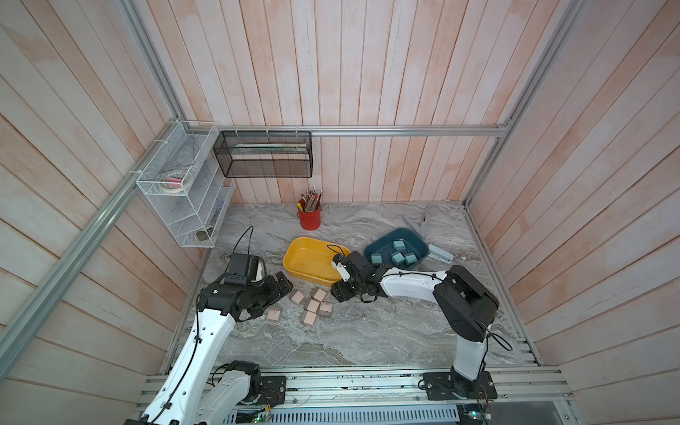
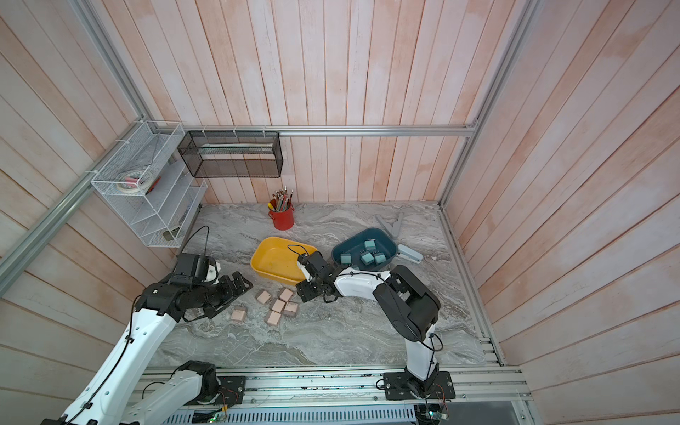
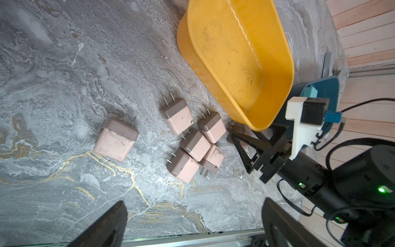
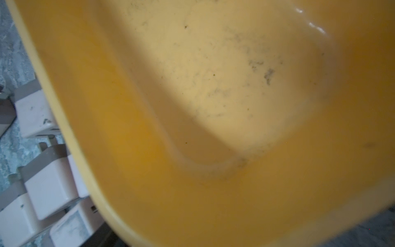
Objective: Place the plugs by color into the storage box
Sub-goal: Pick up the plug from the center of the board.
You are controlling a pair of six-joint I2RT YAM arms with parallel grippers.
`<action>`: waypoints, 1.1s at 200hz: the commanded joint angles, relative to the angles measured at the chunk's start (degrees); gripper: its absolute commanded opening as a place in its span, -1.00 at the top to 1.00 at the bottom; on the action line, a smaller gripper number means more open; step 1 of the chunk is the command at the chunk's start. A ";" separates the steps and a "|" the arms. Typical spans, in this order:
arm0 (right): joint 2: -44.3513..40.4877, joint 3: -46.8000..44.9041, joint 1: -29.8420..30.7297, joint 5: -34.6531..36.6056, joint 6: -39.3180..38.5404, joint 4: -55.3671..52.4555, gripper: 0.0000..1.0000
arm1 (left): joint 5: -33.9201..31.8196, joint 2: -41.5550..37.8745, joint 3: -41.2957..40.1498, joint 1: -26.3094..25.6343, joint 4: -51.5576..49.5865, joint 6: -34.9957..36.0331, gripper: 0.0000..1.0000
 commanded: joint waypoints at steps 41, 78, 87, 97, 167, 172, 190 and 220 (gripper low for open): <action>-2.46 -2.38 2.87 2.17 3.73 -1.93 -0.39 | 0.08 -0.37 -0.96 -0.08 -0.07 -0.27 -0.99; 0.29 0.14 2.83 4.44 3.02 -3.84 -0.33 | -1.55 -0.08 0.96 -0.08 -2.80 2.43 -0.99; 1.44 1.20 2.83 5.05 2.71 -4.68 -0.31 | -1.62 -0.19 0.80 -0.08 -3.01 2.55 -0.99; 2.40 2.03 2.82 5.78 2.60 -5.52 -0.29 | -1.60 -0.49 0.54 -0.05 -3.09 2.46 -0.99; 2.55 2.65 3.35 8.75 1.56 -9.75 -0.08 | -1.24 -0.49 -0.87 -0.06 -1.61 1.54 -0.99; 2.39 2.33 3.35 8.62 1.76 -9.78 -0.08 | -1.13 -0.36 -1.05 0.03 -1.31 1.49 -0.99; 1.85 1.67 3.52 7.81 2.34 -10.03 0.01 | -0.40 -0.18 -1.70 -0.01 -0.57 0.85 -0.99; 0.62 1.02 3.96 7.76 3.45 -11.10 0.21 | 0.77 -0.56 -3.20 -0.05 1.39 -0.98 -0.99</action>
